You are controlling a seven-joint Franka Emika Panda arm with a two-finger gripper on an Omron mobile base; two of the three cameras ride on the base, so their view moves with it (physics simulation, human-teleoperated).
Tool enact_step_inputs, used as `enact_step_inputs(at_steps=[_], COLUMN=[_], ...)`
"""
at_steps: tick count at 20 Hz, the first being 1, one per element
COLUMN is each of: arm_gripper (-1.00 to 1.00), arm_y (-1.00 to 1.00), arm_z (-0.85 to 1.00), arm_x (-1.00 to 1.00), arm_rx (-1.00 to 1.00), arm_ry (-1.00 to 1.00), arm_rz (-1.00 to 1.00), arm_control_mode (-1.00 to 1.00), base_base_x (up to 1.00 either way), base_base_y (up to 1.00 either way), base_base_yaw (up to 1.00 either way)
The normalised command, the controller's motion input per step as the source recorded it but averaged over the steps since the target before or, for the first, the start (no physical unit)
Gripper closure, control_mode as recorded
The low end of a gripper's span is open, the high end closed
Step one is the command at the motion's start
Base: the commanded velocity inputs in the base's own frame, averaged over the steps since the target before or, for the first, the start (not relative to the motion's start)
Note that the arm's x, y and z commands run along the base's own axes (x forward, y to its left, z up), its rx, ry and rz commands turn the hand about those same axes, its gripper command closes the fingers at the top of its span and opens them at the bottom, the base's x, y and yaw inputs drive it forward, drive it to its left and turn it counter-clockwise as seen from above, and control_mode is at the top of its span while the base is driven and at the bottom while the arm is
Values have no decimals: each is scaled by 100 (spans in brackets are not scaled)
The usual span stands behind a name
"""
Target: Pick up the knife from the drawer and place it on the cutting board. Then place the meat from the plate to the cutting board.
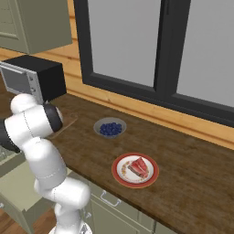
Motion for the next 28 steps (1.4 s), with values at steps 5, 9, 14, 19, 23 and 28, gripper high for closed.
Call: enact_step_inputs(at_steps=[5, 9, 14, 19, 23, 28], arm_gripper=[-100, -100, -100, -100, -100, -100], arm_y=[0, 0, -4, -84, -100, -100], arm_z=[-15, 10, 35, 28, 13, 28], arm_x=[56, 0, -79, -87, -43, -21], arm_rx=[0, 0, 0, 3, 0, 3], arm_ry=[0, 0, -7, -10, -7, 0], arm_rz=[0, -1, -5, -25, -29, -34], arm_control_mode=[-100, -100, -100, -100, -100, -100], base_base_x=[0, 0, 0, 0, 0, 0], base_base_y=[0, 0, 0, 0, 0, 0], base_base_yaw=[0, 0, 0, 0, 0, 0])
